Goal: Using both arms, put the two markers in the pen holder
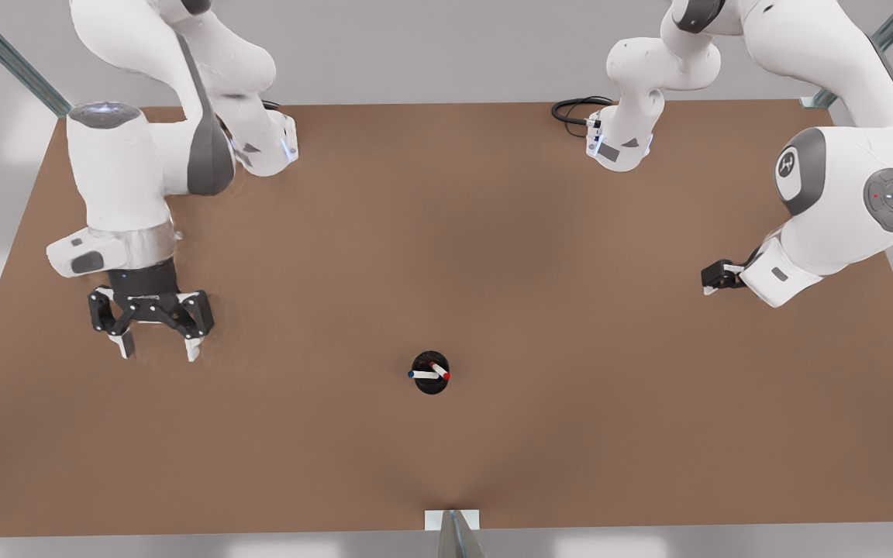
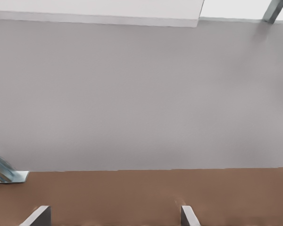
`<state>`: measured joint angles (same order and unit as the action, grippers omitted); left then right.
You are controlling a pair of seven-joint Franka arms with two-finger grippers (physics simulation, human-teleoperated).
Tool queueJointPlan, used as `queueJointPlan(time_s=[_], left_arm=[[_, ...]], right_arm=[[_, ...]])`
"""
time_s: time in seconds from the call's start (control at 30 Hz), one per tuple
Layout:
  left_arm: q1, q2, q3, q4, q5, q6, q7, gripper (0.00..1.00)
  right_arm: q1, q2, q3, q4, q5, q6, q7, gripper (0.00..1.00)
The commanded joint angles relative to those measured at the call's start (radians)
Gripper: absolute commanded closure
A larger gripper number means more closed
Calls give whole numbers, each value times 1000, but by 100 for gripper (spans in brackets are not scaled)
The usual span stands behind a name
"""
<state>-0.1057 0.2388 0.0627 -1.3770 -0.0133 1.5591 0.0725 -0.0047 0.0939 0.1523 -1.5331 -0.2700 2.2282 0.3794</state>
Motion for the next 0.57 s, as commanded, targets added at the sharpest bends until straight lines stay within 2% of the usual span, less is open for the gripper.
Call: queueJointPlan(time_s=[0.0, 0.03, 0.07, 0.1, 0.17, 0.2, 0.23, 0.3, 0.33, 0.47, 0.5, 0.53], left_arm=[[0, -1, 0, 1, -5, -1, 35, 0], [0, -1, 0, 1, -5, -1, 35, 0], [0, -1, 0, -1, -5, -1, 35, 0], [0, -1, 0, -1, -5, -1, 35, 0], [0, 0, 0, -1, -4, -1, 35, 0], [0, 0, 2, 1, -4, 1, 35, 0], [0, 0, 0, 1, -4, 1, 35, 0], [-3, 0, 0, 1, -2, 1, 33, 0], [-3, 0, 0, 1, -2, 1, 33, 0], [-3, 0, 0, 1, -2, 1, 33, 0], [-3, 0, 0, 1, -2, 1, 33, 0], [-3, -1, 0, 1, -2, 1, 33, 0]], right_arm=[[49, -107, -112, -76, 268, -592, -398, 0], [124, -151, -189, -165, 268, -565, -396, 0], [204, -151, -257, -176, 267, -570, -396, 0], [207, -125, -258, -157, 267, -570, -398, 0], [221, -14, -258, -4, 268, -639, -399, 0], [226, 73, -260, 133, 268, -724, -401, 0], [324, 87, -350, 156, 268, -728, -401, 0], [327, 53, -346, 107, 268, -690, -401, 0], [315, 197, -344, 318, 294, -726, -434, 0], [273, 222, -312, 353, 301, -742, -441, 0], [166, 188, -196, 338, 288, -702, -441, 0], [146, 118, -157, 240, 238, -677, -432, 0]])
